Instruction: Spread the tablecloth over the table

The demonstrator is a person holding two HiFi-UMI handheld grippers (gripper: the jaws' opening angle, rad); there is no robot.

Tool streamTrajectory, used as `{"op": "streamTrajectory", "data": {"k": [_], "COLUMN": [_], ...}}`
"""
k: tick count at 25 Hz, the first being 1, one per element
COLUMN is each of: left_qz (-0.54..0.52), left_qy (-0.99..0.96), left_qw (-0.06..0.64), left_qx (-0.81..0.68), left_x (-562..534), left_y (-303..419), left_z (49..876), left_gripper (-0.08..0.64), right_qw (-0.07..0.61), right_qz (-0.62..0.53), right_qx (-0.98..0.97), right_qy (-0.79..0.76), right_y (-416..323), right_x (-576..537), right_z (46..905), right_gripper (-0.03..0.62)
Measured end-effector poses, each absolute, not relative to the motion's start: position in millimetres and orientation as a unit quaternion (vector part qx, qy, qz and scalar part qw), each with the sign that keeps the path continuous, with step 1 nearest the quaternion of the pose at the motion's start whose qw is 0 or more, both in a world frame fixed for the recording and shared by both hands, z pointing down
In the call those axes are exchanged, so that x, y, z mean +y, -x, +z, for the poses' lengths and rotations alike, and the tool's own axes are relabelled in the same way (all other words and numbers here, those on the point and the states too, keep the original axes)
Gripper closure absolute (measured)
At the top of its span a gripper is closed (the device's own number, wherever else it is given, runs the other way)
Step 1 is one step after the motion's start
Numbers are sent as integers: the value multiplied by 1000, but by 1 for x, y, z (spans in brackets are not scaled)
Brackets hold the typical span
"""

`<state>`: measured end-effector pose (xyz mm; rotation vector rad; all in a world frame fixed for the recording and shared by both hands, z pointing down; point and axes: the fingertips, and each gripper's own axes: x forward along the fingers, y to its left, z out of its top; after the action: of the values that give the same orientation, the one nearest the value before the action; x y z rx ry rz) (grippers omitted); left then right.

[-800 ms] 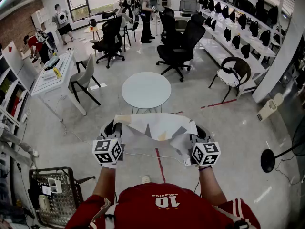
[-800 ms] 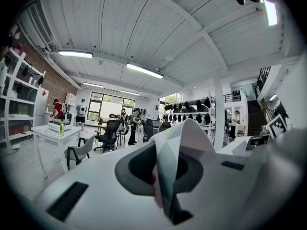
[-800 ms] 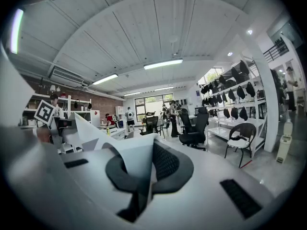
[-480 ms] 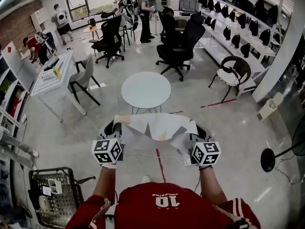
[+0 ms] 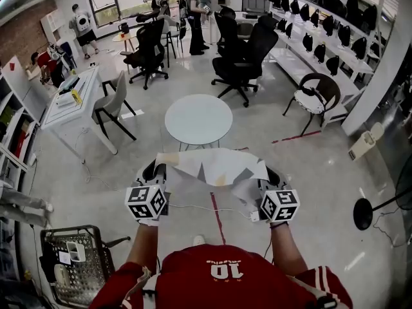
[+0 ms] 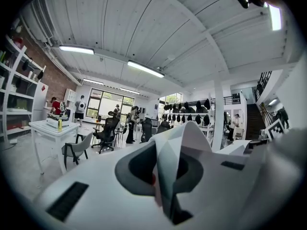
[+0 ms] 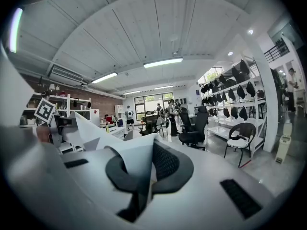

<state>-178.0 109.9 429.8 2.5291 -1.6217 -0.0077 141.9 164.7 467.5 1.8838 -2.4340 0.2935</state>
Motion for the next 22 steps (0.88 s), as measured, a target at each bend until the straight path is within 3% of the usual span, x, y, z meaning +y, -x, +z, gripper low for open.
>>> {"op": "streamTrajectory", "data": {"k": [22], "left_qz": [-16], "left_qy": [-848], "left_qw": [93], "left_qx": [-521], "left_x": [56], "left_y": [215], "left_z": [435], "left_gripper": [548], "right_qw": [6], "right_qz": [95], "right_qx": [-785], "right_qy": [-612], "right_y": [-109], "right_x": [120], "right_z": [460], "right_gripper": [575]}}
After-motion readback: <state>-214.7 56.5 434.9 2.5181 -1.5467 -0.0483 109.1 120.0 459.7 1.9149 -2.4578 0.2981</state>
